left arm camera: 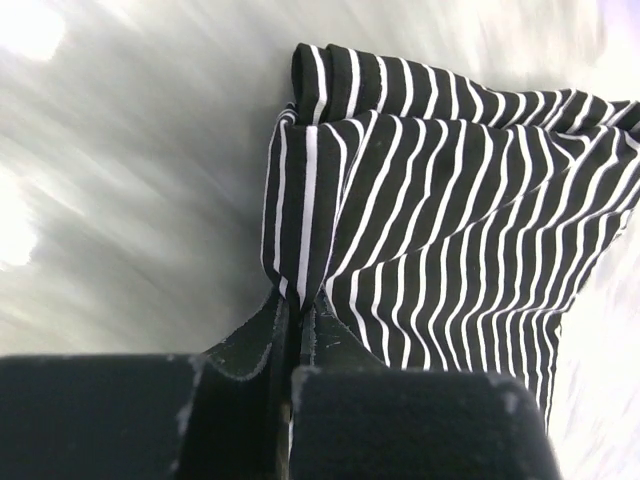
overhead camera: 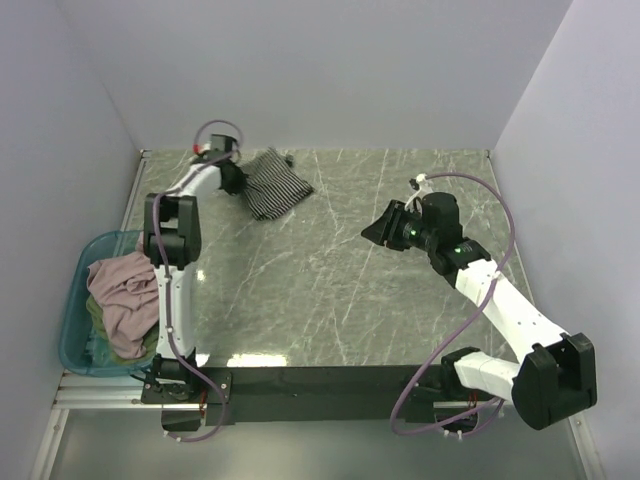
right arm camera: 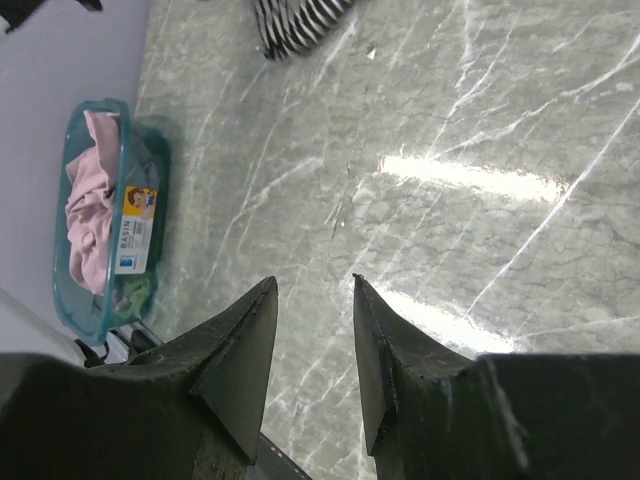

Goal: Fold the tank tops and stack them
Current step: Neatly place the folded tank top to the corner

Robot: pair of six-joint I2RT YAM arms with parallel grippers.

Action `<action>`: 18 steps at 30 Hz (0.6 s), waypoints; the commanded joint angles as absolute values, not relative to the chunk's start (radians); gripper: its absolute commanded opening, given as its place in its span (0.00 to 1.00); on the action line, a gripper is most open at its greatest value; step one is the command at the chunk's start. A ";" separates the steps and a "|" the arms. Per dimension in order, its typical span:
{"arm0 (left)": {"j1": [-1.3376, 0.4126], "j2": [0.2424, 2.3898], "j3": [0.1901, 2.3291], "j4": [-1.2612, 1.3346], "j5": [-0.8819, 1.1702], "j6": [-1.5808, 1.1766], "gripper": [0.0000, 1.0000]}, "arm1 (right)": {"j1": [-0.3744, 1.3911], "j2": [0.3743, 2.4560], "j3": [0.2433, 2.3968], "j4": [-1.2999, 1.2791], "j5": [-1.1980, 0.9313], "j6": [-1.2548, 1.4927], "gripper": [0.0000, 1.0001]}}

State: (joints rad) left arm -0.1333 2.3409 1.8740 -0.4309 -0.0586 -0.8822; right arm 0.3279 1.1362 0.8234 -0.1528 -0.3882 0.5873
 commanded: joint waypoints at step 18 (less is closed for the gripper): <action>0.258 2.276 1.761 -0.294 -0.155 -1.215 0.01 | 0.377 1.192 0.867 -0.149 -0.370 0.555 0.44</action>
State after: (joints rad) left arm 0.2245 2.3211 1.7821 -0.3000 -0.0967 -1.1687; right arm 0.3588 1.1828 0.8246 -0.1692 -0.3859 0.5774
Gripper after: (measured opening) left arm 0.043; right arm 0.439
